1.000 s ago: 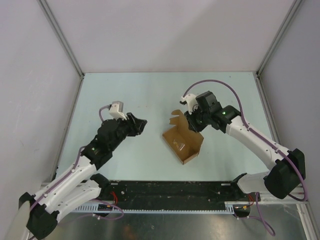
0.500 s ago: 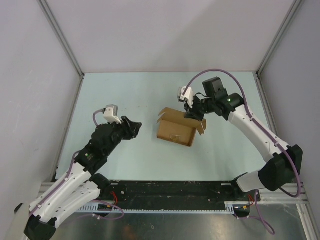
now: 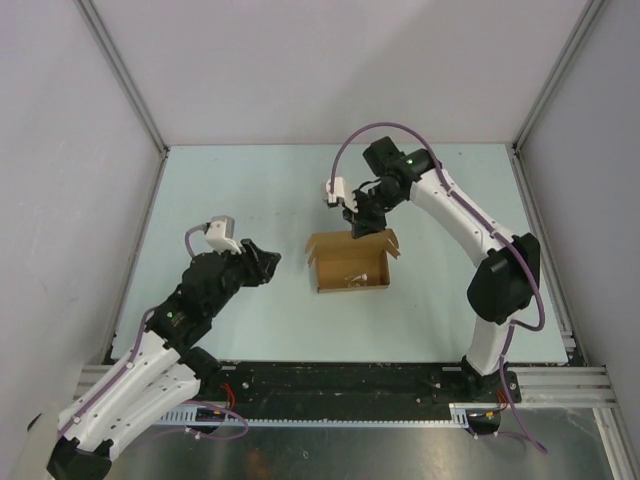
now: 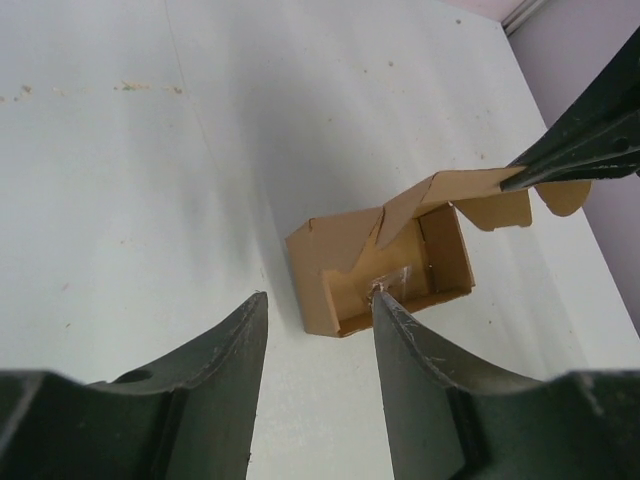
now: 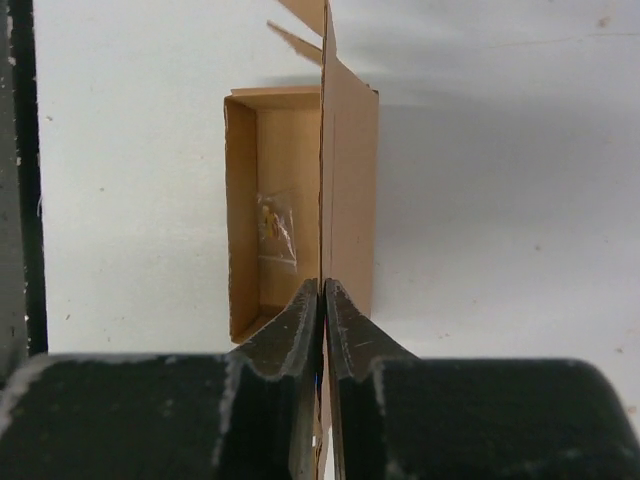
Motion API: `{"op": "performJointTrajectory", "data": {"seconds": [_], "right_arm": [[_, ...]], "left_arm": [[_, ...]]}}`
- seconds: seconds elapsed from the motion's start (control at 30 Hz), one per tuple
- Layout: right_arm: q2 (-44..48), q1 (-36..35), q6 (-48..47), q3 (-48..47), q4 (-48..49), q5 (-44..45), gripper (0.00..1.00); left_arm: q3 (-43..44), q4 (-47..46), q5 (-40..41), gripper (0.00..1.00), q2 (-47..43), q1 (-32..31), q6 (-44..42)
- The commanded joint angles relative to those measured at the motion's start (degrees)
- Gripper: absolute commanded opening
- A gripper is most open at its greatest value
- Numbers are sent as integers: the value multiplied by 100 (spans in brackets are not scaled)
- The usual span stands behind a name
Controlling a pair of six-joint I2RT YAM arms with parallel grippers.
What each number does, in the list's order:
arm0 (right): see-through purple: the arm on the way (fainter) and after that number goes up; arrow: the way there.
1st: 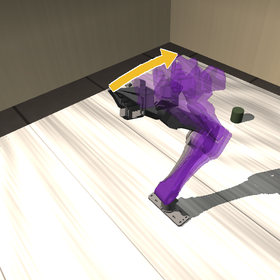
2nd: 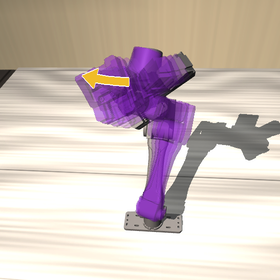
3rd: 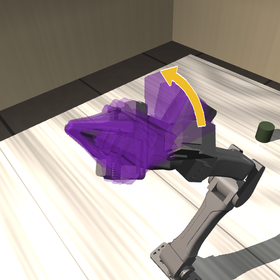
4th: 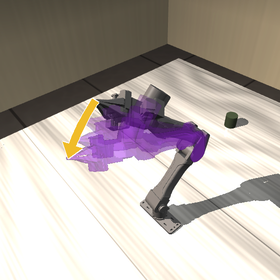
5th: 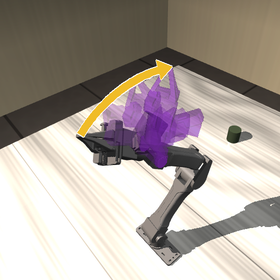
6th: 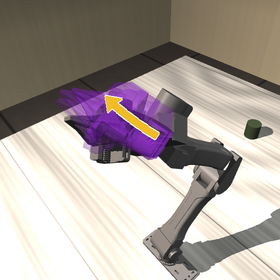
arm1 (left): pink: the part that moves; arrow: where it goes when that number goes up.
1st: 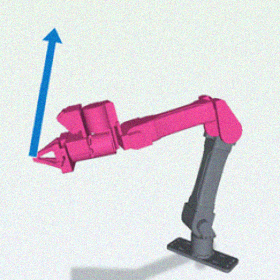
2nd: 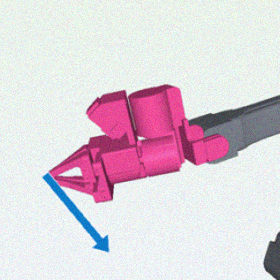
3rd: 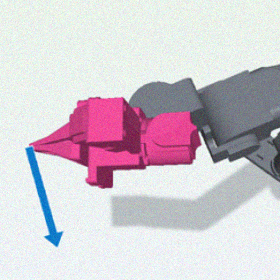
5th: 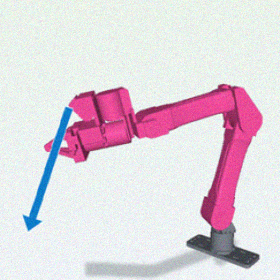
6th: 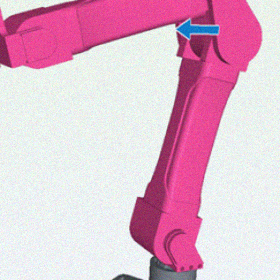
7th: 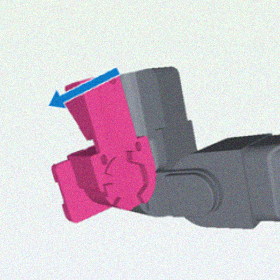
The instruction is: Fold the paper box
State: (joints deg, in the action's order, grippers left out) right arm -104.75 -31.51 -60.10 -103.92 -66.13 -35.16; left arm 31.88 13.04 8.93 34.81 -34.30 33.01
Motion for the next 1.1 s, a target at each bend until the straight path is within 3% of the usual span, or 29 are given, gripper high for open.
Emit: {"op": "performJointTrajectory", "data": {"seconds": [0.0,0.17,0.27,0.4,0.53,0.67,0.7,0.83,1.0,1.07], "right_arm": [[182,-145,-214,81,-252,-228,12],[613,-207,208,679,600,-97,41],[868,-163,366,855,899,-167,51],[1193,-137,735,996,1365,-237,56],[1894,100,1717,1320,2678,-413,55],[2493,399,4335,1752,4247,981,45],[2538,504,5131,1709,4283,1480,42],[2714,1128,6218,1874,3968,2318,36],[2714,1629,7475,2348,3414,2884,47],[2662,2032,8117,2743,3501,2576,60]], "left_arm": [[-77,76,118,52,-106,47,91],[-94,138,197,52,-150,47,82],[-85,138,249,54,-132,38,74],[-33,147,328,56,-44,38,47],[134,155,522,59,96,47,3],[433,155,654,63,412,55,-32],[485,155,654,64,517,47,-6],[741,147,426,65,1026,204,135],[829,-63,-21,65,1572,582,302],[890,-170,-485,64,1958,819,363]]}}
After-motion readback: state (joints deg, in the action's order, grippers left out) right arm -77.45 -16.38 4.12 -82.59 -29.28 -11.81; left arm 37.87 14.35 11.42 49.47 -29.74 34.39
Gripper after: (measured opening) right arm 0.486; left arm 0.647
